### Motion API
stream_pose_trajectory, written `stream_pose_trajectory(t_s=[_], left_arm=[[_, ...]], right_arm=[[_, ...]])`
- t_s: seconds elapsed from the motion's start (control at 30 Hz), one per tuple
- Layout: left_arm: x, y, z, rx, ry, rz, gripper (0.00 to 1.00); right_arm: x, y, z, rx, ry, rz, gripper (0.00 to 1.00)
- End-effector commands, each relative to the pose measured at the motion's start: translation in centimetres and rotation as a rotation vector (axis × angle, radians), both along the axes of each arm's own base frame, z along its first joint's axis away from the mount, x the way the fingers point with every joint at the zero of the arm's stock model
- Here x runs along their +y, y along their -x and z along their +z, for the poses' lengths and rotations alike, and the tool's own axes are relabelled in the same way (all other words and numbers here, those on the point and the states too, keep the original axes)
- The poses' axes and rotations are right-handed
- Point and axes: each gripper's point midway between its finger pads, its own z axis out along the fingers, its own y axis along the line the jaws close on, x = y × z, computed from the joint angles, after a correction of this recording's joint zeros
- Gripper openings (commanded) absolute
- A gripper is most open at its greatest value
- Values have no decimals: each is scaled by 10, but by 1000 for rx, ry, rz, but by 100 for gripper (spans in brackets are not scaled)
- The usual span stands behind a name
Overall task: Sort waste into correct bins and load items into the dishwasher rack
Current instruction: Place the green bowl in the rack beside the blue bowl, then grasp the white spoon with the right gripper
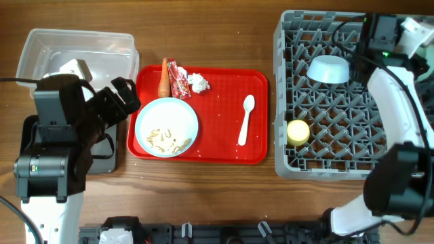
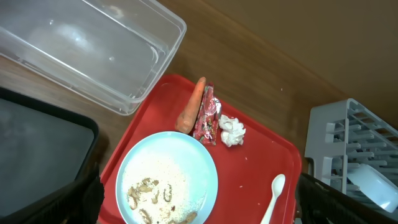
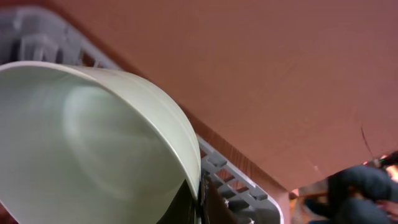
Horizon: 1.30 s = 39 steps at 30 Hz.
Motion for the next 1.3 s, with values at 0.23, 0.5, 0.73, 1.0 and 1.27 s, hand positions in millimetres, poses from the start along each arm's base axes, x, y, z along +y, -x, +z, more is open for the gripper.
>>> stream_pose_trajectory(t_s=[0.23,0.5,0.73,1.0,1.27], left_arm=[[3,-1,8,-20,-7,20,100],[3,-1,8,-20,-7,20,100],[3,-1,8,-20,-7,20,100],[3,-1,8,-20,-7,20,100],[3,-1,8,-20,-7,20,100]], right_arm=[[11,-29,-67,208,-54,97,4],[56,-50,-49,172,-117,275,39],[144,-48,28,-55,-383,690,60],[376,34,11,112,-1056,1316,54],[433,65,-164,404,-1298,751,55]])
